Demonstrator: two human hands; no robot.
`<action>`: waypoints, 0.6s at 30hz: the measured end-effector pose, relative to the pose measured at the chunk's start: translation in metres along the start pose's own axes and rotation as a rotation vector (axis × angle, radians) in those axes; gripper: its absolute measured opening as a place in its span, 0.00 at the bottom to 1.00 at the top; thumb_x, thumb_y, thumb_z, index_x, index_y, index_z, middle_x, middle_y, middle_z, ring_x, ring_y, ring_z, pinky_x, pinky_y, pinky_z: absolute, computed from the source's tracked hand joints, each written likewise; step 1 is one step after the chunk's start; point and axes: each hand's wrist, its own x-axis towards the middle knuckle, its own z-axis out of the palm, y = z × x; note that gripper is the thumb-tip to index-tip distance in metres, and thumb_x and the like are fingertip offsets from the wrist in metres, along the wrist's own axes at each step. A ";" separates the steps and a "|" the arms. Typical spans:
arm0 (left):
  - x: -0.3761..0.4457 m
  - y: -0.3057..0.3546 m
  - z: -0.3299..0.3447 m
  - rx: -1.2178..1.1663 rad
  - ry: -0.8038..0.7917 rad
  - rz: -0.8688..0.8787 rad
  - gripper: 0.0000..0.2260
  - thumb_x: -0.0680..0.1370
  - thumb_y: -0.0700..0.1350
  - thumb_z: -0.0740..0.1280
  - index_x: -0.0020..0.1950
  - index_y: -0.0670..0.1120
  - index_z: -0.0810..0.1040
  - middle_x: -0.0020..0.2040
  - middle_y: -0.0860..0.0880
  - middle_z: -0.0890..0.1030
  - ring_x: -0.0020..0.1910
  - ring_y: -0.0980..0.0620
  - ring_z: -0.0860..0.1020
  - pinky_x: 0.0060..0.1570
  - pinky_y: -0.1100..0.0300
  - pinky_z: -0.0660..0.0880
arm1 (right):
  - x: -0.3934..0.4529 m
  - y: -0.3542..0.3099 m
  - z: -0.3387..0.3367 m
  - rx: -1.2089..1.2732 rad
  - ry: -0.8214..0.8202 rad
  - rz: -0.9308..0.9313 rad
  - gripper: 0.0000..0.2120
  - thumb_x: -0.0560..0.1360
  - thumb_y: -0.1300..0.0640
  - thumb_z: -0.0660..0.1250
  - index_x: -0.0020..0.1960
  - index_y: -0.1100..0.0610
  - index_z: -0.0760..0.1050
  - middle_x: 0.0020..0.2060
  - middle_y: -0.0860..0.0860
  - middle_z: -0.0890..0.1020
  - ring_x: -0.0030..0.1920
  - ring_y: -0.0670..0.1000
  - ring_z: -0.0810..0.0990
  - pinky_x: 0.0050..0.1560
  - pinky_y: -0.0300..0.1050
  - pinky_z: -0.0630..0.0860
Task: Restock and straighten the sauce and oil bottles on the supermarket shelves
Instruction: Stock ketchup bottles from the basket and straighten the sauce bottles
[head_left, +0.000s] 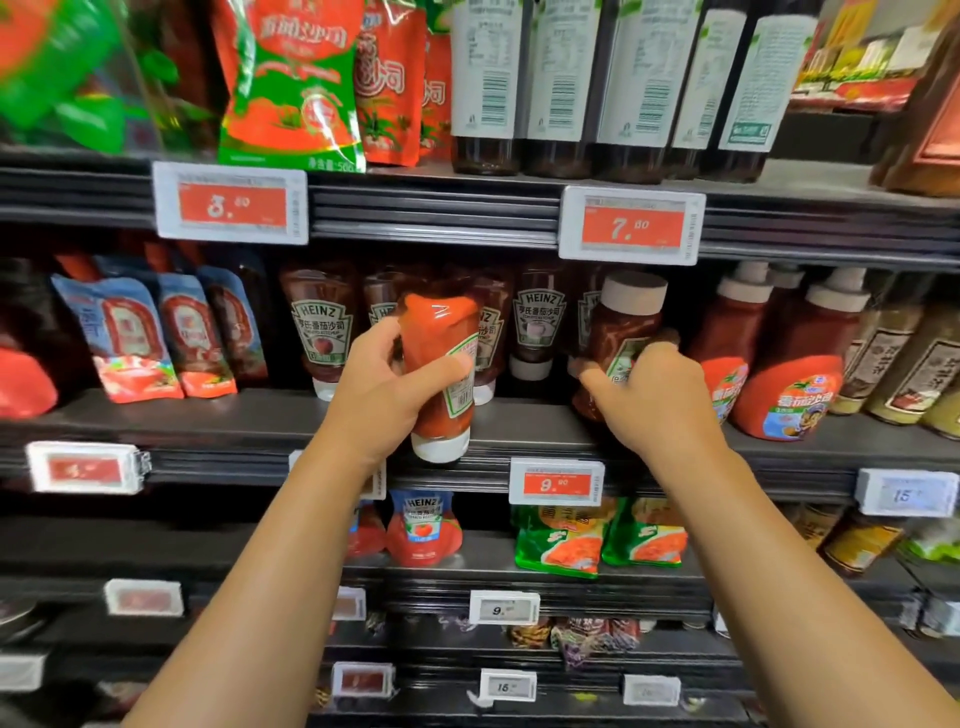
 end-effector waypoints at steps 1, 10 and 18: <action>0.000 0.000 -0.001 -0.001 0.000 -0.002 0.17 0.65 0.52 0.77 0.53 0.54 0.82 0.49 0.51 0.87 0.50 0.53 0.85 0.47 0.63 0.79 | 0.002 -0.001 0.000 -0.015 -0.002 0.005 0.25 0.74 0.38 0.72 0.45 0.59 0.66 0.50 0.65 0.82 0.51 0.66 0.80 0.42 0.48 0.68; -0.006 -0.008 0.001 0.017 -0.012 -0.066 0.21 0.69 0.57 0.74 0.62 0.59 0.77 0.57 0.52 0.84 0.57 0.53 0.83 0.57 0.52 0.79 | -0.051 -0.007 -0.013 -0.068 0.106 -0.238 0.24 0.74 0.43 0.72 0.60 0.59 0.72 0.44 0.57 0.84 0.46 0.61 0.83 0.39 0.48 0.74; -0.014 -0.005 0.038 0.108 -0.039 -0.048 0.19 0.74 0.63 0.68 0.59 0.55 0.72 0.53 0.54 0.83 0.54 0.57 0.82 0.54 0.58 0.79 | -0.076 -0.040 0.024 0.442 -0.320 -0.396 0.45 0.66 0.43 0.78 0.75 0.38 0.57 0.61 0.39 0.77 0.57 0.39 0.79 0.53 0.41 0.81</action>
